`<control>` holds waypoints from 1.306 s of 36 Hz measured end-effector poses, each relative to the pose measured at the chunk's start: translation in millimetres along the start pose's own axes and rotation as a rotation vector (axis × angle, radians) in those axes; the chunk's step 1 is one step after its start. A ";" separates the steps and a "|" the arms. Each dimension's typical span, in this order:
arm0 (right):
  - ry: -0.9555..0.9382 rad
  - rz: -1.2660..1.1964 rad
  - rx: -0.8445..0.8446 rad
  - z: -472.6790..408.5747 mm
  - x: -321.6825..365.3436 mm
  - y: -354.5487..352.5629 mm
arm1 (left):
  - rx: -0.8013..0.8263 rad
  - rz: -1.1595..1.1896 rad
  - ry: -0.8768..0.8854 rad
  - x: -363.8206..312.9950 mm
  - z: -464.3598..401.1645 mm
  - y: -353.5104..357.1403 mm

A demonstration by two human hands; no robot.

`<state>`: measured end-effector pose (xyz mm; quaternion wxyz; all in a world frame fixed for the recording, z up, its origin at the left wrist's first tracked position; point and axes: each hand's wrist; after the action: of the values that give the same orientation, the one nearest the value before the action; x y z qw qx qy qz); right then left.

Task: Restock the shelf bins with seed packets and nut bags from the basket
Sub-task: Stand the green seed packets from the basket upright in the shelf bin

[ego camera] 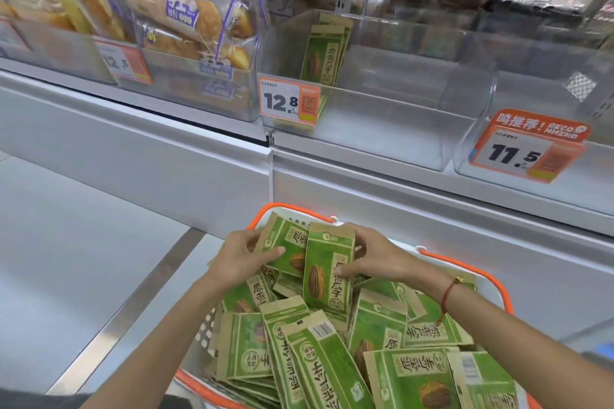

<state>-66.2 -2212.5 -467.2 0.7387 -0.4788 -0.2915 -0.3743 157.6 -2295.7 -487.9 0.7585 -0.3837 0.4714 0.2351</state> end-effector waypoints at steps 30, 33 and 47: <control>-0.362 -0.189 -0.133 6.7 52.2 -0.4 | 0.020 0.455 0.125 -62.2 7.9 -7.1; -0.422 -0.170 -0.214 11.6 67.1 -7.5 | 0.088 0.298 0.227 -78.5 13.5 -16.5; -0.894 0.469 -0.878 8.2 181.0 -115.7 | -0.224 -0.352 0.983 -248.1 -19.5 -104.5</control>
<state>-63.6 -2284.7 -264.7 0.3453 -0.8946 -0.2785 -0.0535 111.8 -2372.3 -233.1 0.4304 -0.6006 0.6717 -0.0545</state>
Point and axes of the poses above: each hand's wrist, its own z-axis away from the middle knuckle, its own y-axis out of the palm, x = y × z, and after that the axes turned 7 degrees about x, right-handed
